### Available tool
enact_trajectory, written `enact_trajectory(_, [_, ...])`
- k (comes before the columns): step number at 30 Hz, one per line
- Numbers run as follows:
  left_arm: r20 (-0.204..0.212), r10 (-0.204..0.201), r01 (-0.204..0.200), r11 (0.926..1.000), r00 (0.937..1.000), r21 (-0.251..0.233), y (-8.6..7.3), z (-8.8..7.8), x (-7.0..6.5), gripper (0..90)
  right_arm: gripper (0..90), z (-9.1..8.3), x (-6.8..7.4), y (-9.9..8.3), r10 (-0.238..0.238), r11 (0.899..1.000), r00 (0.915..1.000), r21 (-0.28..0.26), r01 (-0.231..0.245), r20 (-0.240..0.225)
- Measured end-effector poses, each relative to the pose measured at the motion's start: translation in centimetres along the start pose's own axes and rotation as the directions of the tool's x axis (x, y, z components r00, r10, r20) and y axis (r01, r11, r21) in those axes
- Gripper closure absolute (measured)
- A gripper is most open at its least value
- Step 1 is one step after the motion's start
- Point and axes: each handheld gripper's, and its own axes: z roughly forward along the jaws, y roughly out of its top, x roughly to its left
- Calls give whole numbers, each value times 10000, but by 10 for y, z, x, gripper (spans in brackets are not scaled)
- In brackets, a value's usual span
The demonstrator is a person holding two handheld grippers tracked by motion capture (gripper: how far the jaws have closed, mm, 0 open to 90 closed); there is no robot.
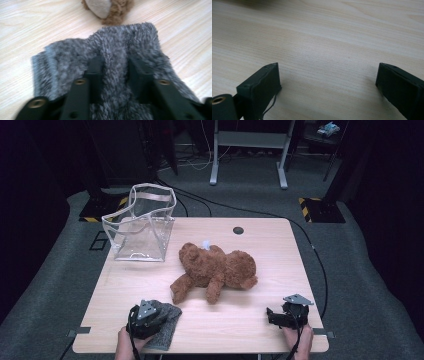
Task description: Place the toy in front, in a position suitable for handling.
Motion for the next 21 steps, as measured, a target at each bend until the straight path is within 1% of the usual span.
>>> enact_trajectory(1, [-3,31,-31,10000,10000,-14,0,0,-1,726,51,0,-1,0,-72,10000,10000,15,72,20])
enact_trajectory(4, [53,-4,5,9999,10000,-146,-1,0,0,769,55,-1,-1,0,15,10000,10000,5,-15,36])
enact_trajectory(5, [135,-49,51,9999,9999,-144,-1,0,0,779,55,-1,-1,0,-5,10000,10000,18,5,22])
enact_trajectory(8, [332,-312,320,9992,9990,-249,0,-1,3,796,56,-1,-1,0,-4,10000,10000,16,4,21])
enact_trajectory(9, [385,-318,329,9991,9988,-285,1,-2,4,797,56,-1,-1,0,-7,10000,10000,13,7,24])
enact_trajectory(10, [509,-462,480,9982,9976,-354,2,-2,3,798,56,-1,-1,0,-6,10000,10000,15,6,24])
enact_trajectory(12, [625,-393,423,9980,9973,-472,5,-5,2,798,56,-1,-1,0,-3,10000,10000,15,3,22])
enact_trajectory(13, [790,-448,494,9972,9959,-569,8,-6,1,798,56,-1,-1,0,-4,10000,10000,14,4,22])
enact_trajectory(14, [940,-358,419,9971,9949,-632,11,-8,-1,798,56,-1,-1,0,-6,10000,10000,13,6,22])
enact_trajectory(16, [944,-288,355,9970,9951,-692,14,-8,-3,797,56,-1,-1,0,-7,10000,10000,13,7,24])
enact_trajectory(17, [1115,-12,96,9972,9938,-748,21,-10,-7,797,57,-1,-1,0,-10,10000,10000,14,10,25])
enact_trajectory(18, [1193,16,82,9966,9929,-822,24,-9,-11,797,57,-1,-1,0,-8,10000,10000,14,7,32])
enact_trajectory(19, [1275,216,-113,9966,9916,-815,28,-9,-14,797,57,-1,-1,0,-4,10000,10000,10,4,53])
enact_trajectory(21, [1464,401,-269,9955,9884,-913,36,-7,-21,797,57,-1,-1,0,-5,10000,10000,12,5,47])
